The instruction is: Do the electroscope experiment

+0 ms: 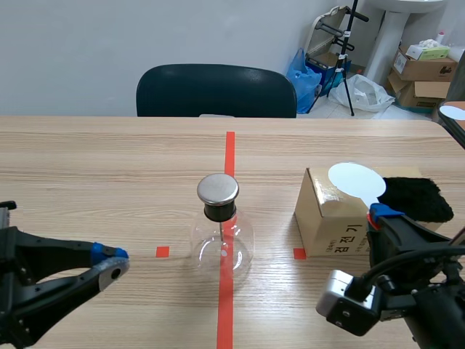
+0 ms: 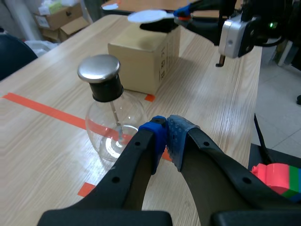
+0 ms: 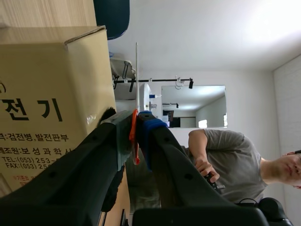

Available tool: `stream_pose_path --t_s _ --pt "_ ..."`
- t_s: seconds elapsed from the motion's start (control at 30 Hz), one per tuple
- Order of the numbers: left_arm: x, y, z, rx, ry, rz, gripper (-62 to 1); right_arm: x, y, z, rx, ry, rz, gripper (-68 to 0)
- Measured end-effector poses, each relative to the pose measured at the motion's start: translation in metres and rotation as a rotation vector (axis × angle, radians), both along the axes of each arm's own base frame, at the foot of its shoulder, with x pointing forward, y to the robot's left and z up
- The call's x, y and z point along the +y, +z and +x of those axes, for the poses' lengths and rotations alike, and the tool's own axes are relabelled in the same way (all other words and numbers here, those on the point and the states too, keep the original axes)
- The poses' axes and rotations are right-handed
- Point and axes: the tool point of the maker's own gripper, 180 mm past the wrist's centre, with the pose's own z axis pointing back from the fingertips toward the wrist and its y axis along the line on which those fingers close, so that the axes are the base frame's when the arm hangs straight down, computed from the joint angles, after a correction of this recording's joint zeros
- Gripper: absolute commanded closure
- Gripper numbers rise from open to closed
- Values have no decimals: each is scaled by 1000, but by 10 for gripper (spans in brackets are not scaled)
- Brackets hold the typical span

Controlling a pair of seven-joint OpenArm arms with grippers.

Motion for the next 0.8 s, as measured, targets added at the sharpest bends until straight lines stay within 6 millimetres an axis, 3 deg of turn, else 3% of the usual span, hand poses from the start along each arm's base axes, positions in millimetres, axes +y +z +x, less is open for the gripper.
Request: stream_pose_path --t_s 0.1,0.17,0.23,0.33,0.37,0.57,0.8 --pt "4 13 3 -43 10 10 -18 -5 -7 6 6 -8 -14 -11" --pt "6 21 3 -64 16 17 -70 -7 -12 10 11 -12 -25 -11" --pt "6 26 0 -74 15 18 -218 -9 -14 12 11 -16 -37 -11" --pt "4 31 -7 -73 9 18 -576 -9 -12 14 3 -17 -41 -11" --pt "4 33 -10 -68 10 13 -623 -9 -12 15 2 -21 -41 -11" --pt "8 38 -14 -20 53 -50 -623 1 -17 13 10 -13 -61 -11" --pt "9 38 -14 -16 57 -57 -623 -3 -28 9 36 -41 -95 -11"
